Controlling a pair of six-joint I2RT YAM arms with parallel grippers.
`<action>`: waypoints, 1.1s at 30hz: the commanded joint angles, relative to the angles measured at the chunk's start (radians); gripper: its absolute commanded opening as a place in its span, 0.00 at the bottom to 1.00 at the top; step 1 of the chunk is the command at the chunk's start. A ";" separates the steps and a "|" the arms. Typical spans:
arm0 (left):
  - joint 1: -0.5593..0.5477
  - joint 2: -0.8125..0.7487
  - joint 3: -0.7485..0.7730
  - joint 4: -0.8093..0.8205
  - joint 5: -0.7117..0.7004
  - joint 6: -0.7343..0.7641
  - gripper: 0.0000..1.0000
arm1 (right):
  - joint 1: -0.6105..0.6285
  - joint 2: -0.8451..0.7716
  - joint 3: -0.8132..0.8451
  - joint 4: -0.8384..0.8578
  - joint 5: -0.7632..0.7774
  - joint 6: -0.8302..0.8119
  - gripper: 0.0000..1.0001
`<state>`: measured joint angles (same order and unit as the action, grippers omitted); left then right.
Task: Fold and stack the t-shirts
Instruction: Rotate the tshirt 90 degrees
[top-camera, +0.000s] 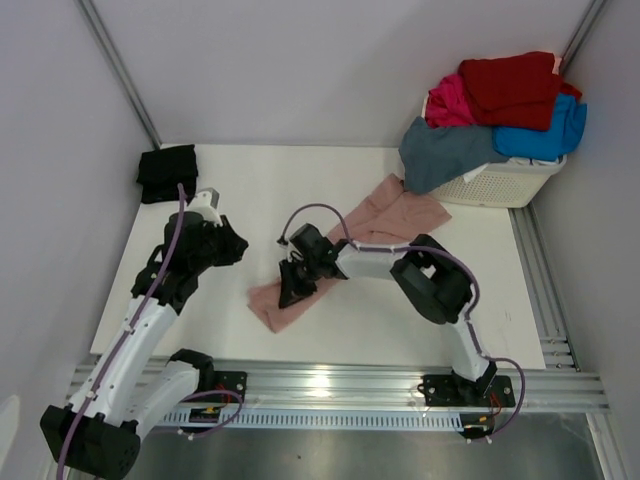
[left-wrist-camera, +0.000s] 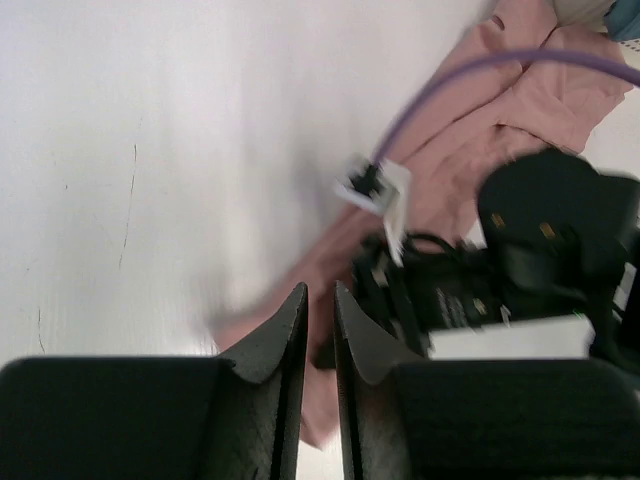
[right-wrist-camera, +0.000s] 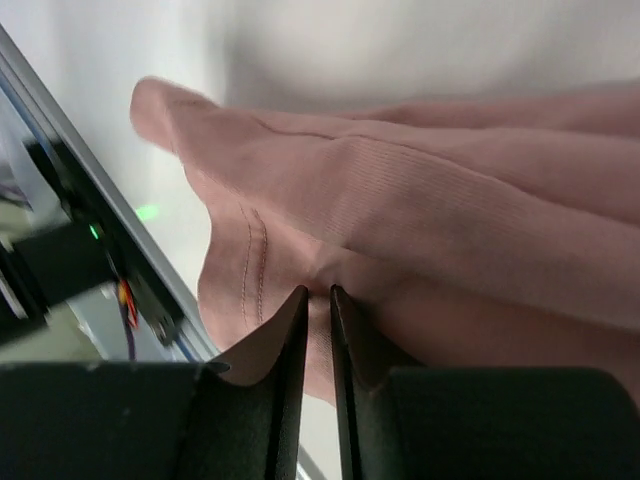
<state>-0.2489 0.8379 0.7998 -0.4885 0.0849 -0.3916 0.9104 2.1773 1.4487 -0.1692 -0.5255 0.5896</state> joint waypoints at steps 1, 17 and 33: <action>-0.009 0.056 0.068 0.028 0.041 0.002 0.19 | 0.044 -0.149 -0.214 -0.174 0.041 -0.088 0.19; -0.075 0.499 0.323 0.123 0.318 0.011 0.18 | 0.180 -0.917 -0.648 -0.358 0.358 -0.005 0.34; -0.270 1.331 1.179 -0.215 0.602 0.043 0.19 | 0.180 -1.493 -0.576 -0.361 0.765 0.002 0.70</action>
<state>-0.4973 2.0708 1.8187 -0.5720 0.6201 -0.3553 1.0889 0.7071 0.9024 -0.5045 0.1417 0.5529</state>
